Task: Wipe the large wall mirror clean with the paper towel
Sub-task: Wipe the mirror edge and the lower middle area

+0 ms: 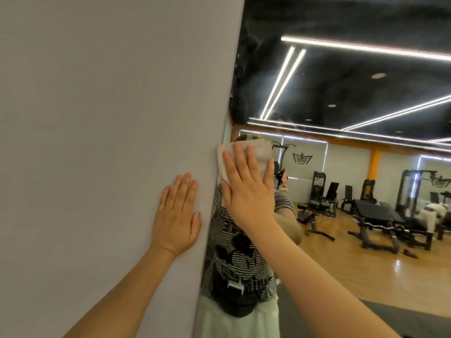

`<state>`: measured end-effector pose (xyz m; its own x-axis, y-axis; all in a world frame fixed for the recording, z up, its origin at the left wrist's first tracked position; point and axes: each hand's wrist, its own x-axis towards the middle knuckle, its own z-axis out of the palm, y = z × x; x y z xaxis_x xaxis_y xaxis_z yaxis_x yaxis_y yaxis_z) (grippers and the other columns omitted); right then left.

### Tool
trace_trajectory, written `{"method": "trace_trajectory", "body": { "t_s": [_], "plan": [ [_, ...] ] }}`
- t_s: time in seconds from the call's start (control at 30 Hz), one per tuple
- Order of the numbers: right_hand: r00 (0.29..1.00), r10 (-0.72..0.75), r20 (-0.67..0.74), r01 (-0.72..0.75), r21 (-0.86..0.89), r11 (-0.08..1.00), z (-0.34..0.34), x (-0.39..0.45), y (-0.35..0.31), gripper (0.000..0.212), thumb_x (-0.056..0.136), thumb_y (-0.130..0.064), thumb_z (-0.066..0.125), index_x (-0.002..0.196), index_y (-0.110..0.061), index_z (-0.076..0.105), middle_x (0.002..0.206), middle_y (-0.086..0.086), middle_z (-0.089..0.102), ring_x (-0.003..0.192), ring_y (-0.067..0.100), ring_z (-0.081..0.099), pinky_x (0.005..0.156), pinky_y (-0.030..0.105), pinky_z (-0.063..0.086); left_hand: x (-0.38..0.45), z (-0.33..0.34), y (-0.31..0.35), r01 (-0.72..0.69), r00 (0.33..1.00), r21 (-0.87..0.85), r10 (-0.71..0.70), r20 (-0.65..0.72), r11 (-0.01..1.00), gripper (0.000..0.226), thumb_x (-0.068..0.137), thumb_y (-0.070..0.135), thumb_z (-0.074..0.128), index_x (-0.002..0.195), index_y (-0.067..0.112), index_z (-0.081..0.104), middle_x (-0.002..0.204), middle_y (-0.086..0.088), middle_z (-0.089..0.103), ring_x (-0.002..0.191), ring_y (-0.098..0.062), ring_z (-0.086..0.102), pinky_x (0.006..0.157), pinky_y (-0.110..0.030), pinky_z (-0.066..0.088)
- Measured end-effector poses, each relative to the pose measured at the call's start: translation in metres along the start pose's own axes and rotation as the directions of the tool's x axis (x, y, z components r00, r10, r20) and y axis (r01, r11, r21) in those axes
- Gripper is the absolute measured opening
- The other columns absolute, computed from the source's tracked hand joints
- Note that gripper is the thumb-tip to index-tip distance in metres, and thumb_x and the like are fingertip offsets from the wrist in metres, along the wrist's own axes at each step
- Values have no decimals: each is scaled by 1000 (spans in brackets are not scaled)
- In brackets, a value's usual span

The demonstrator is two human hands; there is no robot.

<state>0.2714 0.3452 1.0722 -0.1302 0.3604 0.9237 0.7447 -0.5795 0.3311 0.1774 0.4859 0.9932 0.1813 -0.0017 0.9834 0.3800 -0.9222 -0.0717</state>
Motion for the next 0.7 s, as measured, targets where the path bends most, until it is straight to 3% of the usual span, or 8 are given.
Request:
{"method": "trace_trajectory", "body": {
  "t_s": [0.13, 0.3, 0.43, 0.53, 0.7],
  "plan": [
    [998, 67, -13, -67, -7, 998, 1, 19, -3, 59, 96, -36, 29, 150, -12, 31, 157, 12, 29, 145, 25, 16, 116, 54, 5, -1, 1, 0, -7, 1000, 2, 7, -8, 1000, 68, 87, 27, 35, 148, 2, 22, 154, -16, 23, 150, -17, -3, 120, -38, 4],
    [987, 160, -28, -159, 15, 987, 9, -3, -28, 60, 98, -36, 27, 152, -10, 20, 158, 12, 24, 147, 24, 13, 118, 47, 2, -2, 3, -1, -3, 1000, -6, 3, -13, 1000, 67, 89, 28, 34, 149, 3, 19, 155, -15, 21, 150, -16, -4, 120, -38, 4],
    [992, 124, 5, -124, 5, 992, 15, -47, -47, 59, 99, -37, 27, 152, -11, 18, 160, 9, 17, 149, 23, 9, 119, 47, 7, -2, 3, -1, 1, 1000, -5, -1, -14, 1000, 67, 89, 28, 33, 149, 3, 18, 155, -15, 19, 149, -14, -6, 119, -38, 4],
    [993, 114, 20, -114, 15, 993, 16, -69, -56, 60, 99, -38, 29, 152, -12, 16, 160, 7, 13, 150, 20, -1, 120, 44, -1, -1, 4, -1, -5, 1000, 11, 6, -11, 1000, 68, 88, 27, 34, 150, 4, 16, 155, -16, 21, 149, -14, -7, 120, -37, 3],
    [991, 63, 122, -82, 163, 983, -1, -71, -47, 66, 94, -39, 36, 151, -11, 19, 160, 8, 15, 149, 21, 7, 120, 45, 3, 0, 2, -1, -7, 1000, 15, 7, -10, 1000, 67, 88, 27, 33, 149, 2, 18, 154, -19, 24, 149, -13, -9, 119, -36, 1]
  ]
}}
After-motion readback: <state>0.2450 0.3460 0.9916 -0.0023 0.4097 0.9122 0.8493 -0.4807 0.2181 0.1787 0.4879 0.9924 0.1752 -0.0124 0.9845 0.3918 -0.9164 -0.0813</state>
